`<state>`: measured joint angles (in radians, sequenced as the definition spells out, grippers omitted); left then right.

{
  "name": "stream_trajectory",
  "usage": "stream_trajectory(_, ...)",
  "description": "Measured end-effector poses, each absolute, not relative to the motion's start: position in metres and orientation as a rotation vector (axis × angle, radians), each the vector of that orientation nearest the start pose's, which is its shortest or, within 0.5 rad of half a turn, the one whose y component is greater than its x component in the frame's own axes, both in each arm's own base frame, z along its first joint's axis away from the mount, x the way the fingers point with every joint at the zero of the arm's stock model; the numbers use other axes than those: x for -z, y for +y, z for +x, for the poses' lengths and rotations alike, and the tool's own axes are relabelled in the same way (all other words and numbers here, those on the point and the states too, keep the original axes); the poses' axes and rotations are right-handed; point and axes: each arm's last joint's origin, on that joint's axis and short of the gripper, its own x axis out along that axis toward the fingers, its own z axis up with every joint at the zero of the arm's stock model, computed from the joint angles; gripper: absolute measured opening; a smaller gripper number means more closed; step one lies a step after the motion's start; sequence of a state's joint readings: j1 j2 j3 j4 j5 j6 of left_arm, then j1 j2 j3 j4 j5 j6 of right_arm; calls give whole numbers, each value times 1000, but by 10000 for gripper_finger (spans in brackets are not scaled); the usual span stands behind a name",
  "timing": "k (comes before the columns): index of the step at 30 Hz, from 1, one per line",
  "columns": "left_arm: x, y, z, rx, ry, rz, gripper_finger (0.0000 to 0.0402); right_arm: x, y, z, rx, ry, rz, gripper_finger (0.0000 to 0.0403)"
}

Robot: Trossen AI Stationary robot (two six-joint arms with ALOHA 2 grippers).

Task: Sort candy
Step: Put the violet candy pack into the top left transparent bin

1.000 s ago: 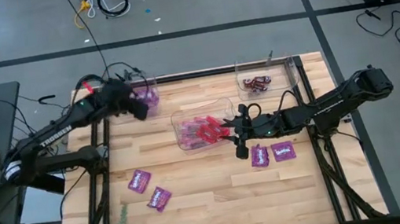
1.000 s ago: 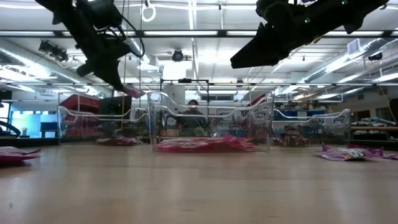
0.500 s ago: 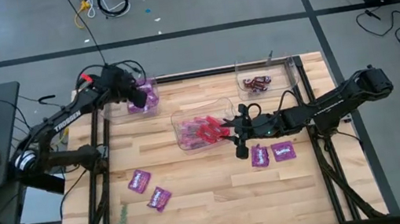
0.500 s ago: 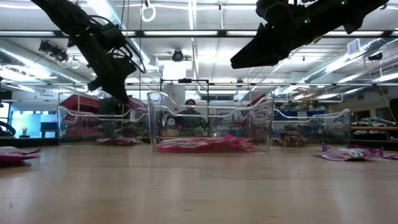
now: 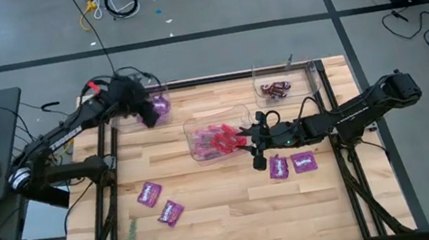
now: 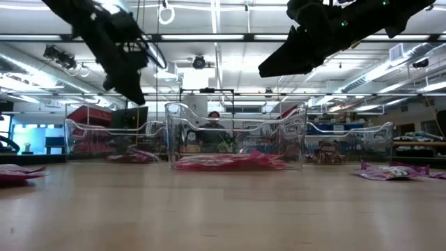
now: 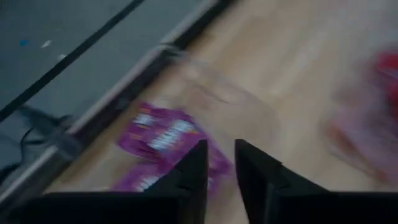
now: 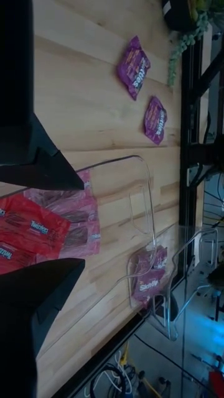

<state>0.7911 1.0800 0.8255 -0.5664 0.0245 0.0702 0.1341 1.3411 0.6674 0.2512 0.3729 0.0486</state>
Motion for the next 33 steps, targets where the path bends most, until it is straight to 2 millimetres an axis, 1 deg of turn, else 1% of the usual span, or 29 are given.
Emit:
stream_trajectory(3, -272, 119, 154, -602, 809, -245, 36, -216, 26, 274, 245, 405, -58, 175)
stream_trajectory(5, -276, 96, 153, -549, 826, -272, 10, -216, 26, 274, 245, 405, -58, 177)
stream_trajectory(9, -274, 56, 148, -486, 912, -354, 7, -216, 26, 274, 247, 405, -50, 179)
stream_trajectory(11, -268, 39, 148, -471, 956, -395, 6, -216, 26, 274, 248, 404, -43, 178)
stream_trajectory(17, -238, -5, 151, -412, 1077, -515, 3, -216, 26, 274, 251, 402, -29, 182)
stream_trajectory(21, -220, -26, 151, -402, 1138, -560, 14, -215, 26, 274, 251, 404, -30, 183)
stream_trajectory(25, -206, -43, 152, -375, 1194, -539, 38, -215, 26, 274, 251, 405, -30, 182)
stream_trajectory(30, -190, -62, 163, -323, 1245, -473, 82, -215, 26, 274, 251, 405, -30, 182)
stream_trajectory(33, -178, -70, 170, -326, 1281, -429, 112, -215, 26, 274, 251, 406, -30, 182)
